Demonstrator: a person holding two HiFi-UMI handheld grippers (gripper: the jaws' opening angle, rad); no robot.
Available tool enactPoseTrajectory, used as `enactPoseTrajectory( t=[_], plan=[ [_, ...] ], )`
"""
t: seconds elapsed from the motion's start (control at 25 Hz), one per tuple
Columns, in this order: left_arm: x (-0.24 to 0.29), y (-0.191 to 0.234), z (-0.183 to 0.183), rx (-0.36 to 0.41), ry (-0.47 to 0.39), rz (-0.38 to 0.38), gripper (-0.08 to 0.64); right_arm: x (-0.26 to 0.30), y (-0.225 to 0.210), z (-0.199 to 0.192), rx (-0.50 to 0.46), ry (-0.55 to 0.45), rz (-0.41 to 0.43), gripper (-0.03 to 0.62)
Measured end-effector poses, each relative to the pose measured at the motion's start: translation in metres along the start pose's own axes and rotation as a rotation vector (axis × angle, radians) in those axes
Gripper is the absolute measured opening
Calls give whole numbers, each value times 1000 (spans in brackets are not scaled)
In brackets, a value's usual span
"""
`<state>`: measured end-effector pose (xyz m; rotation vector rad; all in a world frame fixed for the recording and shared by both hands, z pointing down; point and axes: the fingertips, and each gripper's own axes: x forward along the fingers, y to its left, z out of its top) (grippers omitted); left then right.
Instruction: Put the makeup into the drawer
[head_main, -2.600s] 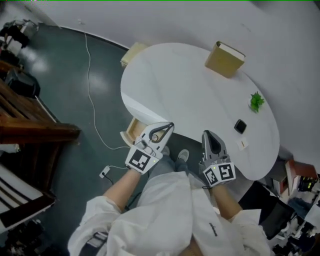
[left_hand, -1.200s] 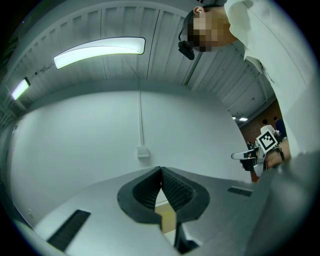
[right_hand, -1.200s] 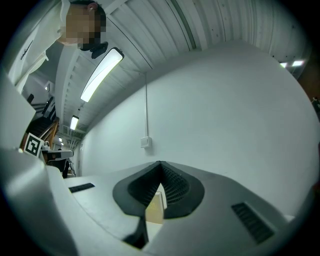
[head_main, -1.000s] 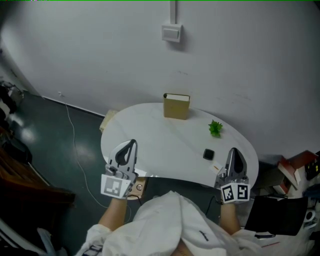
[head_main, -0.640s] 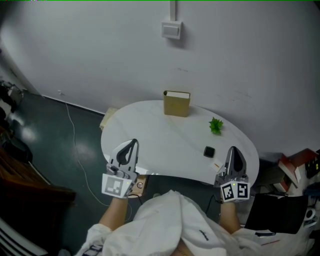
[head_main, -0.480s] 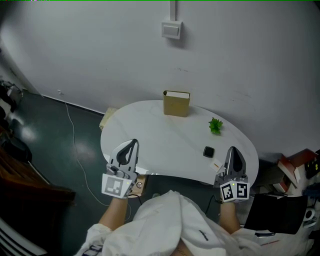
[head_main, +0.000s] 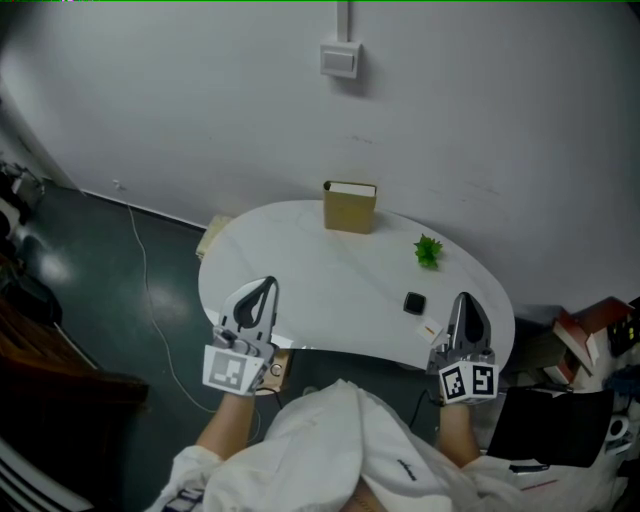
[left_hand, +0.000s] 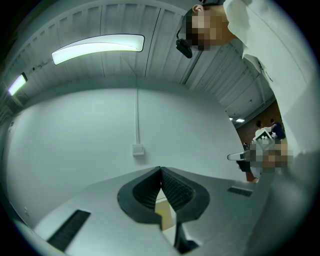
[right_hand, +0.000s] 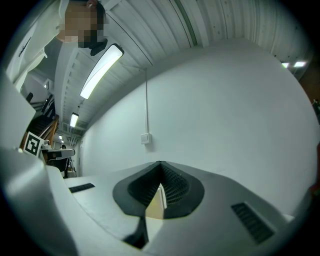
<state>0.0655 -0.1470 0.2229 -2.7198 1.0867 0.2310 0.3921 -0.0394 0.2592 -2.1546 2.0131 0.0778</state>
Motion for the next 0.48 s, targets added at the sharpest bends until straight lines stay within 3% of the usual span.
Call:
enactPoseTrajectory(
  t=[0.48],
  plan=[
    [2,-5,-4,-4,20,-10,25,0,8,1,-23,7,22,17]
  ],
)
